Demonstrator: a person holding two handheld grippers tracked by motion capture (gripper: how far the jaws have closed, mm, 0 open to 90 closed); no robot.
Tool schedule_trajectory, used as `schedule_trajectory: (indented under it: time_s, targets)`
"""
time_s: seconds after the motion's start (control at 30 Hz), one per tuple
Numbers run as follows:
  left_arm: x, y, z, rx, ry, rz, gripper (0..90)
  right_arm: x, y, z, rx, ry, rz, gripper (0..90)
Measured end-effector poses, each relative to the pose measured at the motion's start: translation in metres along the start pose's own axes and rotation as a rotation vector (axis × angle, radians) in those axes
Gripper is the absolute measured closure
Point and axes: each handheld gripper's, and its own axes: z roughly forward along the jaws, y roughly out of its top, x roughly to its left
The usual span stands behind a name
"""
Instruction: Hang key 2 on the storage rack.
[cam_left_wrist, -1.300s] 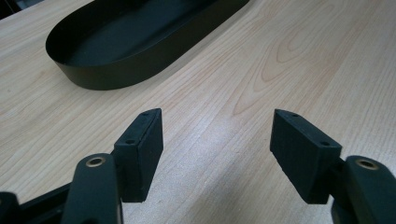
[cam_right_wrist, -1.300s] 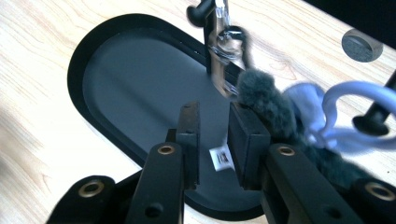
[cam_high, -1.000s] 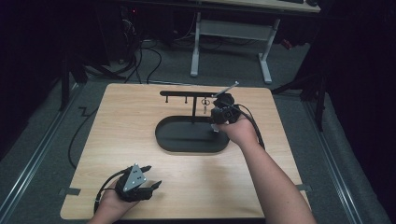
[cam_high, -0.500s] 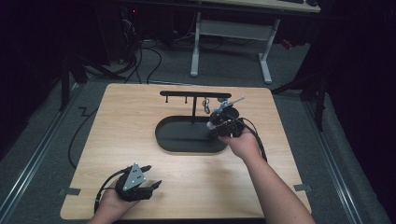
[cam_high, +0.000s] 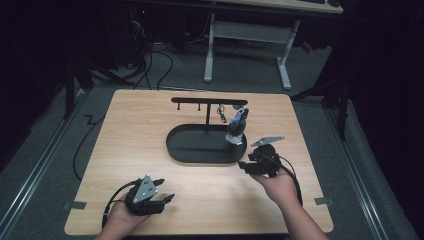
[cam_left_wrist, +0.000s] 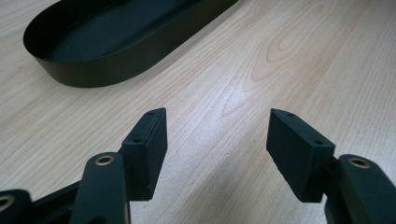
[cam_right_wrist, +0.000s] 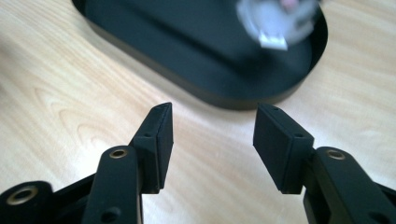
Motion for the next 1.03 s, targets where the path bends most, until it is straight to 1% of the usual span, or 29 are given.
schedule_trajectory:
  time_s: [0.07, 0.1, 0.13, 0.2, 0.3, 0.4, 0.5, 0.57, 0.6, 0.63, 0.67, 0.73, 0.77, 0.83, 0.87, 1.03]
  targets:
    - [0.000, 0.000, 0.000, -0.002, 0.000, -0.002, 39.1, -0.001, -0.014, -0.002, -0.031, -0.007, -0.003, 40.6]
    - [0.000, 0.000, 0.000, -0.002, 0.001, -0.002, 39.1, -0.001, -0.021, -0.003, -0.043, -0.012, -0.002, 40.4]
    - [-0.001, 0.001, 0.000, -0.002, 0.000, -0.004, 39.0, -0.002, -0.029, -0.004, -0.056, -0.016, -0.010, 39.1]
    - [-0.001, 0.001, 0.000, -0.003, -0.003, -0.010, 39.0, -0.003, -0.047, -0.006, -0.090, -0.026, -0.001, 37.1]
    - [-0.003, 0.002, 0.000, -0.005, -0.004, -0.011, 38.8, -0.006, -0.068, -0.008, -0.135, -0.022, 0.004, 35.8]
    - [-0.006, 0.003, 0.001, -0.005, -0.011, -0.006, 38.6, -0.008, -0.091, -0.009, -0.163, -0.010, 0.038, 32.6]
    - [-0.007, 0.003, 0.002, -0.001, -0.017, -0.005, 38.2, -0.007, -0.107, -0.011, -0.173, -0.010, 0.041, 29.4]
    - [-0.007, 0.003, 0.001, -0.012, -0.034, -0.034, 37.9, -0.004, -0.121, -0.013, -0.207, -0.032, 0.034, 26.7]
    - [-0.006, 0.003, 0.001, -0.016, -0.042, -0.049, 37.9, -0.003, -0.129, -0.014, -0.231, -0.041, 0.041, 26.3]
    - [-0.005, 0.003, 0.001, -0.026, -0.048, -0.064, 37.8, -0.003, -0.134, -0.015, -0.240, -0.041, 0.048, 25.1]
    - [-0.005, 0.004, 0.000, -0.034, -0.051, -0.074, 37.8, -0.003, -0.136, -0.017, -0.240, -0.039, 0.050, 23.2]
    - [-0.004, 0.003, 0.001, -0.038, -0.052, -0.087, 37.7, -0.003, -0.137, -0.020, -0.255, -0.065, 0.036, 22.7]
    - [-0.003, 0.003, 0.002, -0.034, -0.050, -0.091, 37.6, -0.004, -0.137, -0.020, -0.255, -0.068, 0.032, 22.7]
    - [-0.001, 0.003, 0.003, -0.031, -0.048, -0.105, 37.6, -0.006, -0.137, -0.018, -0.253, -0.053, 0.044, 22.6]
    - [-0.001, 0.003, 0.003, -0.031, -0.046, -0.108, 37.6, -0.007, -0.136, -0.017, -0.255, -0.050, 0.041, 22.6]
    - [-0.002, 0.003, 0.000, -0.039, -0.041, -0.103, 37.5, -0.006, -0.137, -0.012, -0.240, -0.048, 0.041, 22.9]
